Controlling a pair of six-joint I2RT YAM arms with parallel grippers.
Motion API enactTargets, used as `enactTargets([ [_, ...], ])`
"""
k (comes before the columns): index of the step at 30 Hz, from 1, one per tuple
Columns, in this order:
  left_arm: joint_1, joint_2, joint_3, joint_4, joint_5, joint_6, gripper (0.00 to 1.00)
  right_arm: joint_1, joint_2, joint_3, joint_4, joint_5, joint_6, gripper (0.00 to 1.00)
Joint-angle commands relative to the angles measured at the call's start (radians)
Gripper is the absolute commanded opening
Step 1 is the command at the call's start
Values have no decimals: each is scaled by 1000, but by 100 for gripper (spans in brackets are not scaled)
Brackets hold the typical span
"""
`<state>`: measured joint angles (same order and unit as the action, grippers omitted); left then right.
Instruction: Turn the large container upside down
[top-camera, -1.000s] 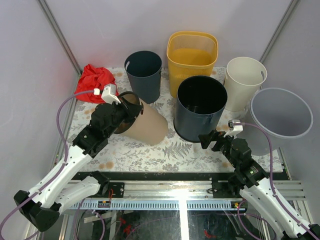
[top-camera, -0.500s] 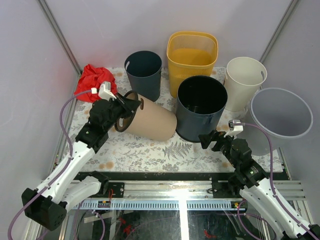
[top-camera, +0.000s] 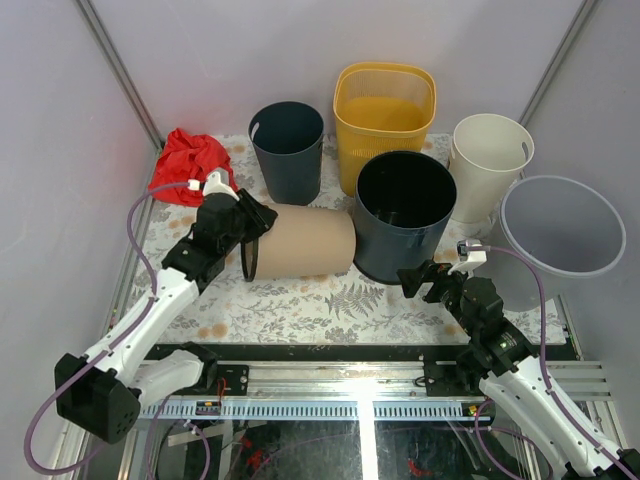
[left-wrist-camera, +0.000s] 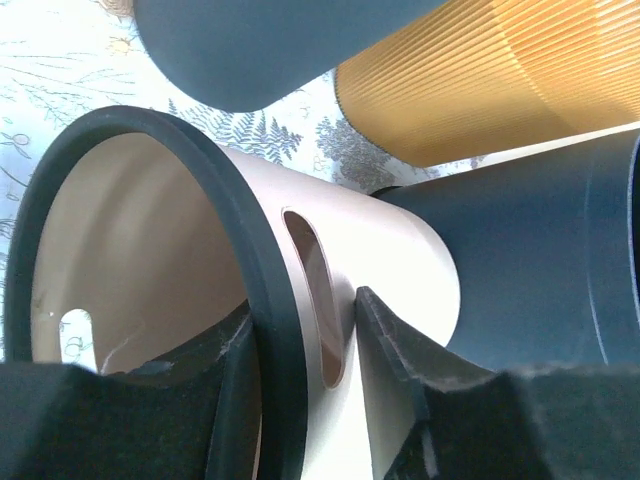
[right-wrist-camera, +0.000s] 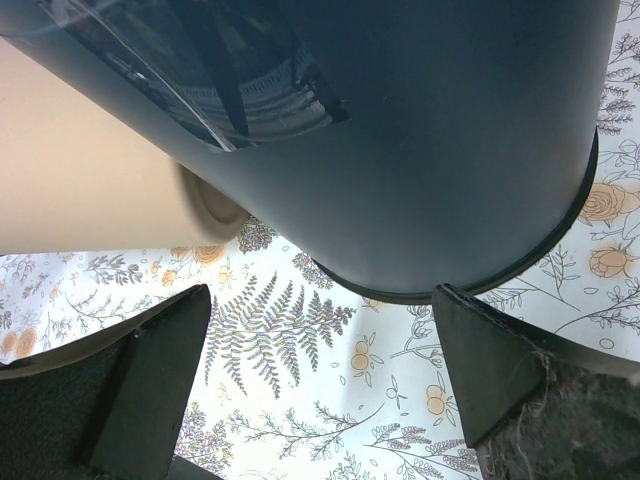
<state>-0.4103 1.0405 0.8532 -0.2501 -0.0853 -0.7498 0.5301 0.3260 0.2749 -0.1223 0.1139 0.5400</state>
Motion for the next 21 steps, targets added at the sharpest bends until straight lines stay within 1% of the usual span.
enactTargets([
  [1,-2,30,15,-101,-71,64,40,-4,-2,-2,35,16,9,99],
  [2,-1,40,22,-118,-97,65,42,-4,-3,-2,35,16,8,99],
  [7,-1,112,85,-221,-204,54,43,-4,-6,-2,33,15,10,99],
  [12,-1,141,102,-229,-227,58,45,-4,-8,-2,31,14,10,99],
  [15,0,172,133,-265,-283,57,49,-4,-11,-2,28,14,12,99],
  [16,1,185,145,-280,-299,58,54,-4,-14,-2,28,14,11,99],
  [17,0,197,157,-290,-308,59,57,-4,-16,-2,27,14,12,99],
  [21,1,240,189,-305,-326,69,60,-3,-22,-1,24,14,12,100],
])
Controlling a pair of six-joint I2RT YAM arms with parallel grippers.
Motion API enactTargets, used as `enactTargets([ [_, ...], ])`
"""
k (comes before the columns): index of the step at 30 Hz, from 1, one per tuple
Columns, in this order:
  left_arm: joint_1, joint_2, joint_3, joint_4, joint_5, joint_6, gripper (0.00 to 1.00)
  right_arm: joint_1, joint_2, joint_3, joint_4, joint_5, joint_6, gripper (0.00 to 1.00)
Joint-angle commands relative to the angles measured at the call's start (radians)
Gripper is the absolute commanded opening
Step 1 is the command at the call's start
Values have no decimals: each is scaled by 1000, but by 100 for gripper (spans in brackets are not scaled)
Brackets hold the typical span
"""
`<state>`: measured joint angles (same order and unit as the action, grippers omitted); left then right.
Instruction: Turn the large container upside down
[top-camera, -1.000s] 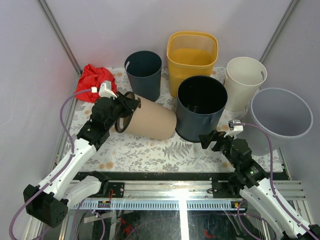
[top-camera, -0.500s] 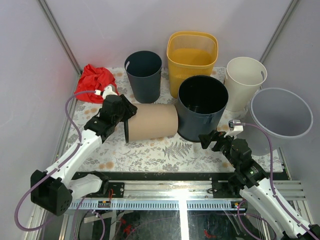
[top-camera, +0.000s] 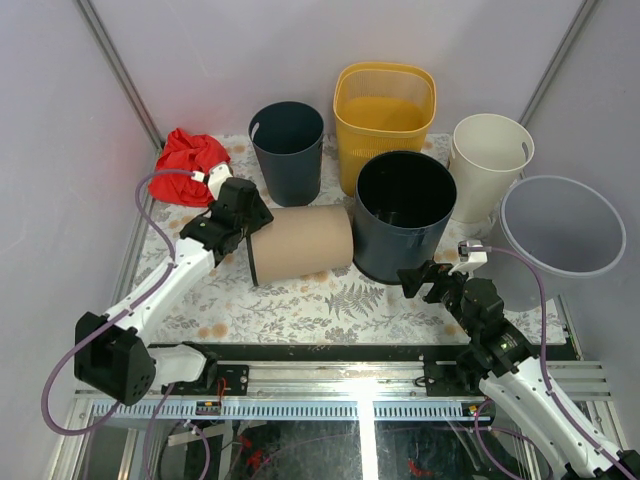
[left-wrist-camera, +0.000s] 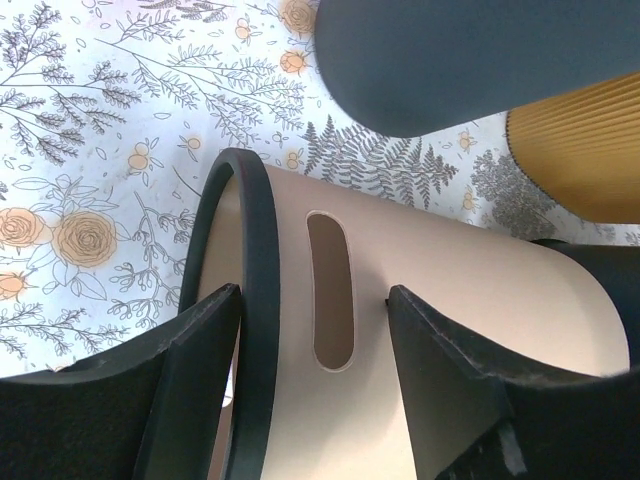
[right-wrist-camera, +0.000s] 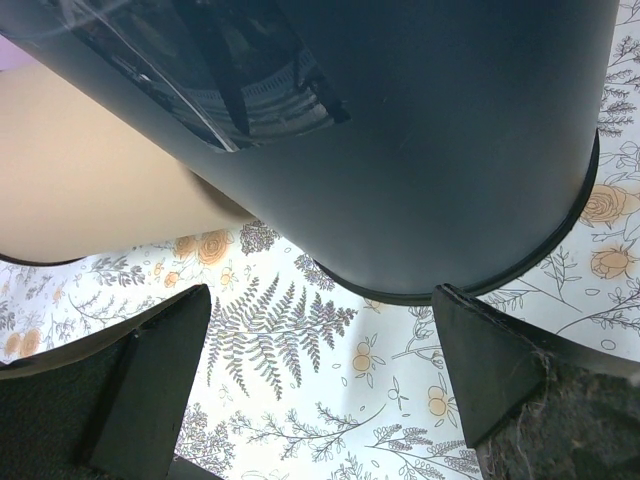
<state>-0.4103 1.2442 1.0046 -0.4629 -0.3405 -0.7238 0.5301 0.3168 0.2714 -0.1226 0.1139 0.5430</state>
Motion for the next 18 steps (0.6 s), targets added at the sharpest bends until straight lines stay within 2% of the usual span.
enactTargets([
  [1,0,43,43,-92,-72,44,60,-4,-15,2,23,14,11,99],
  [6,1,38,62,-117,-92,21,59,-3,-27,2,19,15,12,99],
  [18,-1,-163,-9,-118,-132,-17,56,-4,-24,2,23,10,12,99],
])
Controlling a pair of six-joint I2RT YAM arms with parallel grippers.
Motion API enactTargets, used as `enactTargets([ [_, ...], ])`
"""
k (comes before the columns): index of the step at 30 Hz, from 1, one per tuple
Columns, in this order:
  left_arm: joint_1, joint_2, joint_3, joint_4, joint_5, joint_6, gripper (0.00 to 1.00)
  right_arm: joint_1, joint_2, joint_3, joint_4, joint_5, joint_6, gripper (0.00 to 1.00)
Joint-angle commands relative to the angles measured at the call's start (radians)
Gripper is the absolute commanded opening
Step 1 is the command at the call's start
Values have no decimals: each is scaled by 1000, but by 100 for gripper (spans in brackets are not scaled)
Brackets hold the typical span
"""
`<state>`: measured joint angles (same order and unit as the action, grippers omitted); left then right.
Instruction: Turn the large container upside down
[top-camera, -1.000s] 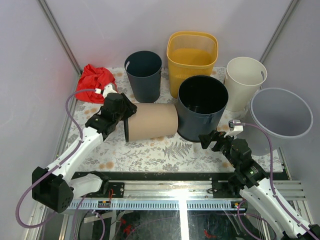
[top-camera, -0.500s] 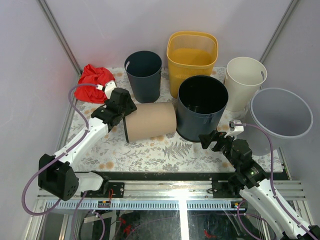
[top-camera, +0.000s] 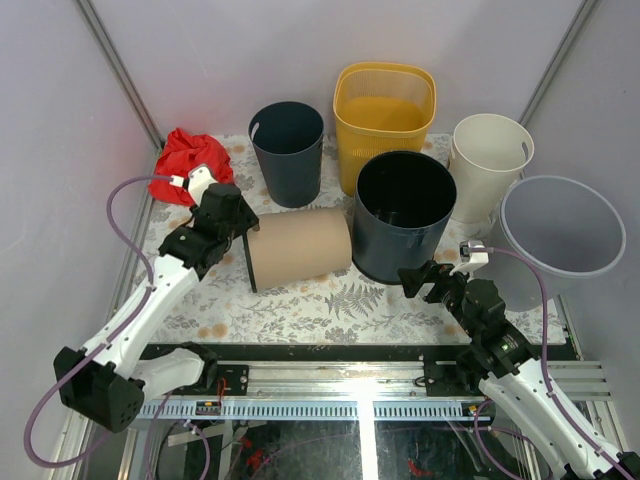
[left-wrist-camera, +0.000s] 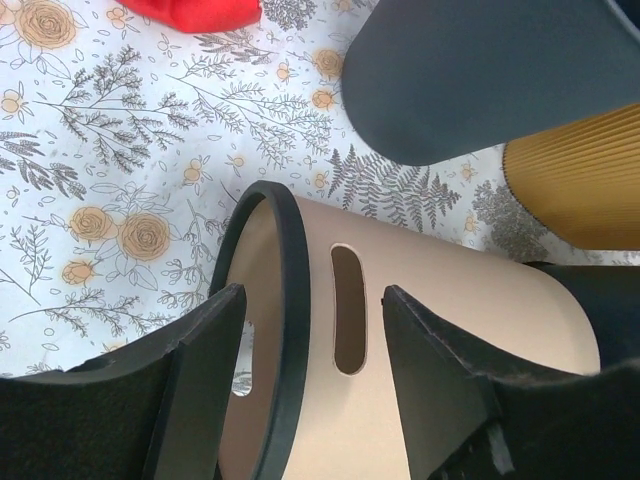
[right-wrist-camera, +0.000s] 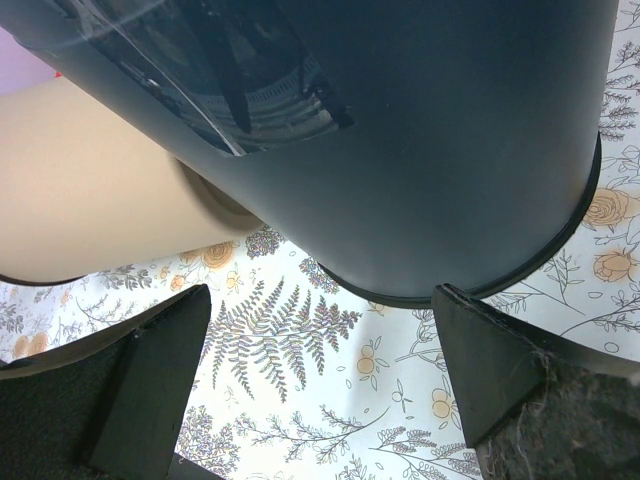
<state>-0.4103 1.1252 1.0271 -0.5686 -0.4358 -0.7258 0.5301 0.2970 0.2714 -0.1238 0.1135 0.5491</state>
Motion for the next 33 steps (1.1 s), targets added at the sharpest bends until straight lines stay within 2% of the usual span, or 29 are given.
enactTargets([
  [1,-1,-53,-34,-28,-30,-24,55,-4,-4,2,24,10,5,99],
  [8,-27,-142,-108,-63,-2,-79,48,-4,-1,2,26,11,5,99],
  [12,-42,-141,-142,-65,0,-93,34,-4,-1,2,26,10,5,99],
  [15,-67,-140,-153,-63,-9,-115,29,-4,-3,2,23,11,5,99],
  [19,-90,-119,-152,-62,-40,-125,16,-3,-10,2,22,11,6,99],
  [24,-95,-63,-139,-37,-83,-115,3,-4,-15,1,18,12,6,99],
  [27,-98,-15,-116,-26,-106,-108,0,-4,-18,2,16,14,8,99],
  [32,-113,41,-79,9,-174,-97,0,-3,-18,2,17,14,8,100],
  [33,-115,50,-73,12,-193,-100,3,-3,-18,2,16,14,8,99],
])
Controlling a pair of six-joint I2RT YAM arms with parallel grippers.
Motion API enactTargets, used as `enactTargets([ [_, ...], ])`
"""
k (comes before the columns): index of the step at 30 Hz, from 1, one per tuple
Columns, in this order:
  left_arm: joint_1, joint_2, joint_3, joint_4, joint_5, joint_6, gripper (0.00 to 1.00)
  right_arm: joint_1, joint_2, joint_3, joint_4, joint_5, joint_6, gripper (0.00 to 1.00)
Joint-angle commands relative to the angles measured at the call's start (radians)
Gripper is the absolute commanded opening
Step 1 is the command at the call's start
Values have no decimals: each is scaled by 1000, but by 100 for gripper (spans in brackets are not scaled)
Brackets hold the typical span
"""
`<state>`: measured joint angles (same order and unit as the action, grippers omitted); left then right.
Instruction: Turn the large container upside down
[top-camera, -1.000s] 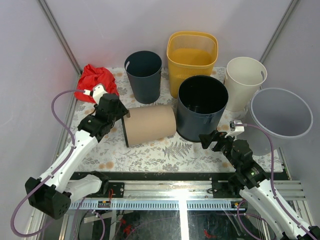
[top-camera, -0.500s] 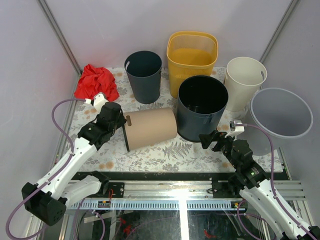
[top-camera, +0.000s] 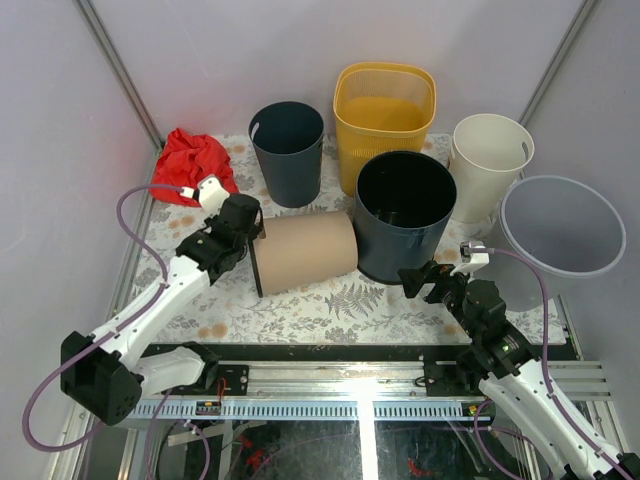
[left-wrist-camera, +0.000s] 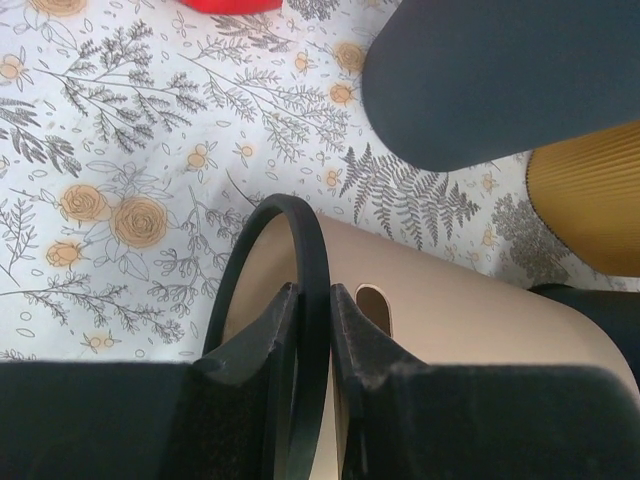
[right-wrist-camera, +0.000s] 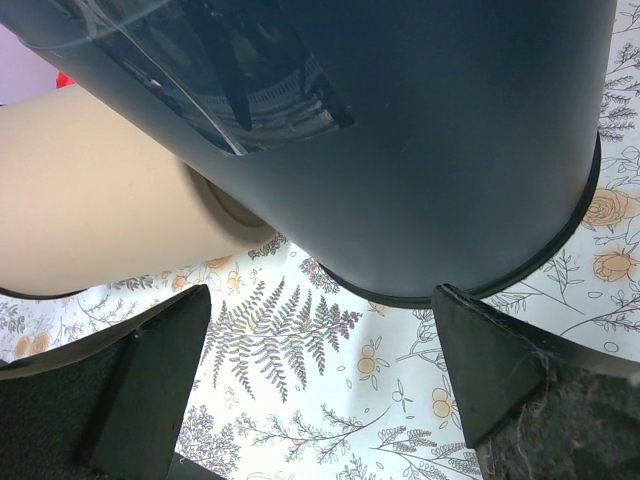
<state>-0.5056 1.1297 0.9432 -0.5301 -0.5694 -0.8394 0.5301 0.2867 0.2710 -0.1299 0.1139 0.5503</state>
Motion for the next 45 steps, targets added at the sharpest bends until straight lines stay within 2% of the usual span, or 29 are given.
enactTargets([
  [1,-25,53,13,-21,-77,11,5,-4,-9,2,22,14,5,99],
  [4,-36,63,3,-4,-115,8,10,-3,-11,2,22,14,6,99],
  [13,-86,56,-44,-6,-259,-38,15,-3,-8,0,25,14,7,99],
  [14,-88,56,-48,-6,-267,-42,14,-4,-8,1,25,13,7,99],
  [17,-88,61,-52,-5,-276,-46,1,-4,-7,0,23,15,7,99],
  [23,-85,60,-65,31,-255,-52,0,-3,-7,-1,23,14,7,99],
  [26,-63,29,-91,87,-206,-26,0,-3,-8,-1,24,15,8,99],
  [32,49,-67,-157,207,-40,49,0,-3,-10,0,23,12,8,99],
  [35,91,-88,-180,252,10,60,0,-4,-11,0,24,12,9,99],
  [45,221,-125,-288,501,315,62,0,-3,-16,0,23,9,10,99],
])
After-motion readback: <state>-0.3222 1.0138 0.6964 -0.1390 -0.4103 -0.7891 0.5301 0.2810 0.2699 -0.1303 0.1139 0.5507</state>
